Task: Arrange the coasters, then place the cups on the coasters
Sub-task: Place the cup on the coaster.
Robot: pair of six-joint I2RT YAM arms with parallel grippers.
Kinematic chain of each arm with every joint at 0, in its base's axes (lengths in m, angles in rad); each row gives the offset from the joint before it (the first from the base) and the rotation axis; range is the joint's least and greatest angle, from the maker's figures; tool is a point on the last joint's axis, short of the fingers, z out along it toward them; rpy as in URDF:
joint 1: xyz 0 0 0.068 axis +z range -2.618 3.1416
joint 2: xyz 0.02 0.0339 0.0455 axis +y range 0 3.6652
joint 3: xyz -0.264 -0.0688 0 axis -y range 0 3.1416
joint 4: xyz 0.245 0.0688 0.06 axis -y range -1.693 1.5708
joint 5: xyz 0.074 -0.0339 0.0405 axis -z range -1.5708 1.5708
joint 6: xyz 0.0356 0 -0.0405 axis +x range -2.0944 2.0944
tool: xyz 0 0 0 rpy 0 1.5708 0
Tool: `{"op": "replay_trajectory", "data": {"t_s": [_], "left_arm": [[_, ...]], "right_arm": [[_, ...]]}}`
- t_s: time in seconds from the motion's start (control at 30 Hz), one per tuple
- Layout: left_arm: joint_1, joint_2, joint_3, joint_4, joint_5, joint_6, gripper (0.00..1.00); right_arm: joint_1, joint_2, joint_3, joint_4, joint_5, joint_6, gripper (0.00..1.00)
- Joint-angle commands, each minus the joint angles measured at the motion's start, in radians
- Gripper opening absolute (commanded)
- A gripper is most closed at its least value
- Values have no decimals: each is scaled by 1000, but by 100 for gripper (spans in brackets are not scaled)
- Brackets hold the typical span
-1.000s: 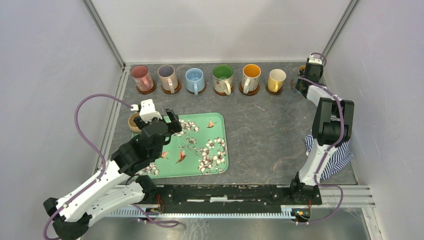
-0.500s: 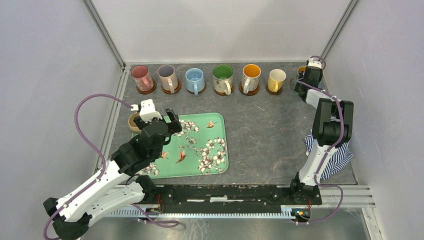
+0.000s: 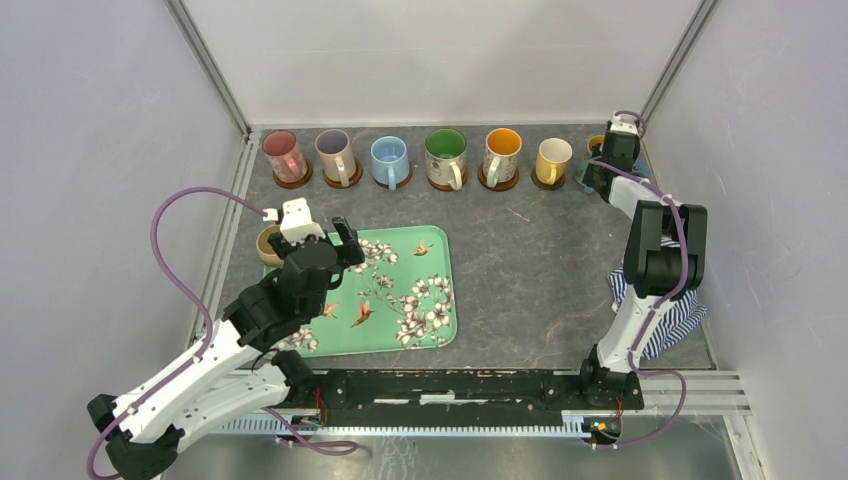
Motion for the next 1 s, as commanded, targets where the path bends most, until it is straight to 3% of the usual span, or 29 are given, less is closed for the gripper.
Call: {"op": "replay_trajectory", "data": {"t_s": [0.0,0.47,0.97], "left_arm": [[4,2,-7,34,-22,30,100],[4,1,-8,28,-28,29,100],[4,4,-8,28,-34,29,100]], "right_arm": [[2,-67,89,78,20,-5,0],[-27,24,199,122,57,-32,0],[-39,61,146,200,46,-112,0]]}}
